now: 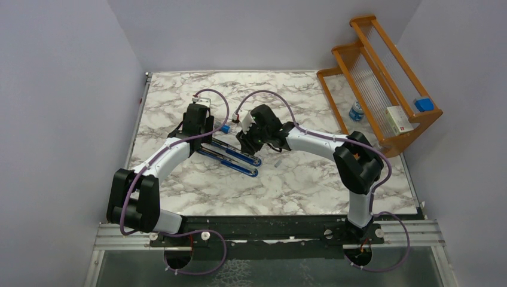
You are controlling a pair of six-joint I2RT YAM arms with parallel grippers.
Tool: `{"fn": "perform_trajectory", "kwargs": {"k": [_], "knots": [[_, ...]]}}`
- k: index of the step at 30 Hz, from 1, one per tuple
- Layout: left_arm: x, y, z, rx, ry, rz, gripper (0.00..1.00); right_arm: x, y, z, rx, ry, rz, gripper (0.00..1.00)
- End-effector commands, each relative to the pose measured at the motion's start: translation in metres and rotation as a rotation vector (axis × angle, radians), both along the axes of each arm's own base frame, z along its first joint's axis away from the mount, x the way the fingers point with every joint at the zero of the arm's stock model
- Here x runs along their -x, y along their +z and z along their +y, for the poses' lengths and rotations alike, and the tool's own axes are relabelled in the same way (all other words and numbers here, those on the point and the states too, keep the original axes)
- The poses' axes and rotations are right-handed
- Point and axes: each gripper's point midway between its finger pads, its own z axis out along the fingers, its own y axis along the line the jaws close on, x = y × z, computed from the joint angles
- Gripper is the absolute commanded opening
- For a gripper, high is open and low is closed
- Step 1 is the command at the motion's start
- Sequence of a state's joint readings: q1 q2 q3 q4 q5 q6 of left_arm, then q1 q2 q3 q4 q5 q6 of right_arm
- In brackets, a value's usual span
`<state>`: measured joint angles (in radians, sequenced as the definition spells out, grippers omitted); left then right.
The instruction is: Load the staples into the stapler
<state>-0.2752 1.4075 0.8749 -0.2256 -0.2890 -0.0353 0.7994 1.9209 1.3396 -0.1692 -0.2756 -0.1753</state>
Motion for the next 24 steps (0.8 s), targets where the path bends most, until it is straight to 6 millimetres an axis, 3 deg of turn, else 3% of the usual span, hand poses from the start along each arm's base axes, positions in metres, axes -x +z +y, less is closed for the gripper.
{"fn": "perform_trajectory", "kwargs": {"k": [1,11,24], "knots": [[-0.009,0.02,-0.001,0.002,-0.002,-0.059,0.61,-0.015,0.008,0.011,-0.027,-0.044,-0.041,0.46],[-0.009,0.02,-0.001,0.001,0.0,-0.059,0.61,-0.024,-0.014,0.024,-0.021,-0.051,-0.006,0.46],[-0.009,0.02,-0.001,0.001,-0.002,-0.058,0.61,-0.021,-0.024,0.016,0.012,-0.059,0.006,0.45]]}}
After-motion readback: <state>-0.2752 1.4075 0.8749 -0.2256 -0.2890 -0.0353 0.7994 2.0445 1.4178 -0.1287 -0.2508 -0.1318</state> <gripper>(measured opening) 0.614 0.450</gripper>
